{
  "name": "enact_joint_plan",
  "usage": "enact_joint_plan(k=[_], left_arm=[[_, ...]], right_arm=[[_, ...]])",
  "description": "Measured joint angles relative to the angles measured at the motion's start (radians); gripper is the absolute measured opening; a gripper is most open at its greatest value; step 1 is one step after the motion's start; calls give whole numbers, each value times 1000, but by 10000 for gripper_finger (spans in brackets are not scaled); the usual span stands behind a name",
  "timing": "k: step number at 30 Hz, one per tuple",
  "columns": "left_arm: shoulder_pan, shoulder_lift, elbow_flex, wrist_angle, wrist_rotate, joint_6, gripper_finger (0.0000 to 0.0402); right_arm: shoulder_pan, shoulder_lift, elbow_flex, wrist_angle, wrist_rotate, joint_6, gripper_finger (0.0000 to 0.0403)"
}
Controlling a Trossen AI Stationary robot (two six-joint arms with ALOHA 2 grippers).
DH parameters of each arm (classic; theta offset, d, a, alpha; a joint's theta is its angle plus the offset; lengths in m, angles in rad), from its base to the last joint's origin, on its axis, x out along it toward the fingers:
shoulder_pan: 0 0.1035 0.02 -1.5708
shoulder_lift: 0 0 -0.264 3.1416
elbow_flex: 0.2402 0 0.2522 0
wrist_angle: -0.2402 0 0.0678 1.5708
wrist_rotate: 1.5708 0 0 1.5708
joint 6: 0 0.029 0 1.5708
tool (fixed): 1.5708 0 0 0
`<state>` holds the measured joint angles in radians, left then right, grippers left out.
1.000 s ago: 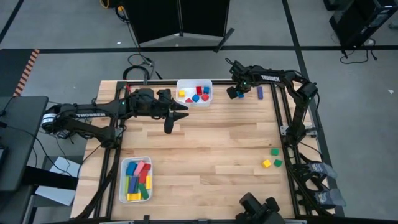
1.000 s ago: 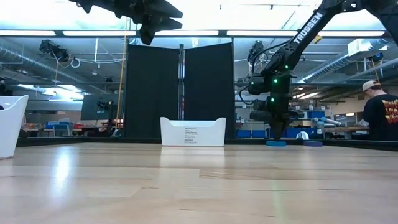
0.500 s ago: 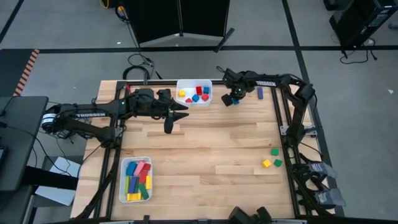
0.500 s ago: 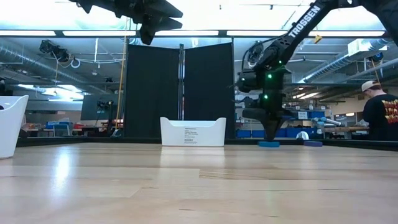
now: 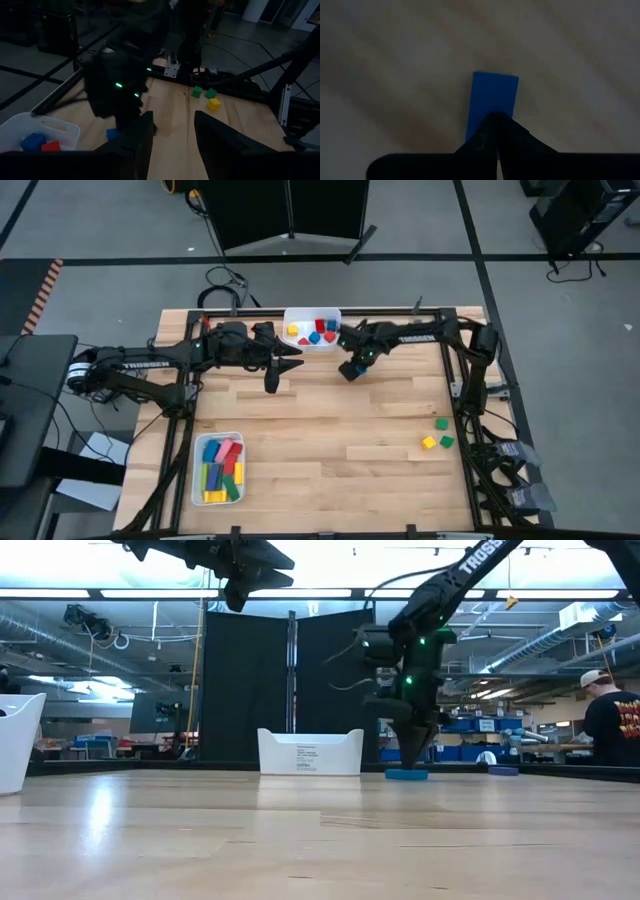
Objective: Sort blocks by size
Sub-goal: Put the blue rectangular block into the bottom white bin
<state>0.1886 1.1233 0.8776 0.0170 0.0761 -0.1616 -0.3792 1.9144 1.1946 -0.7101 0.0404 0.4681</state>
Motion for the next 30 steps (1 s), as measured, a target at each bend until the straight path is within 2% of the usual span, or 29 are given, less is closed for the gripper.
enact_joint_plan(k=[6, 12, 18, 23, 27, 30], left_arm=[[0, 0, 0, 0, -1, 0, 151], [0, 14, 1, 0, -31, 0, 151], [-4, 42, 1, -34, -40, 29, 151], [-34, 79, 3, -98, -118, 85, 152], [-84, 178, 1, -123, -257, 113, 153], [-118, 284, 1, -115, -266, 154, 161]], right_arm=[[146, 3, -2, 85, -62, 27, 9], [248, 4, -5, 252, -54, -31, 11], [326, -62, -9, 371, 113, -165, 31], [388, -159, -7, 384, 231, -278, 43], [459, -252, -3, 412, 283, -376, 49], [511, -306, -4, 404, 350, -426, 51]])
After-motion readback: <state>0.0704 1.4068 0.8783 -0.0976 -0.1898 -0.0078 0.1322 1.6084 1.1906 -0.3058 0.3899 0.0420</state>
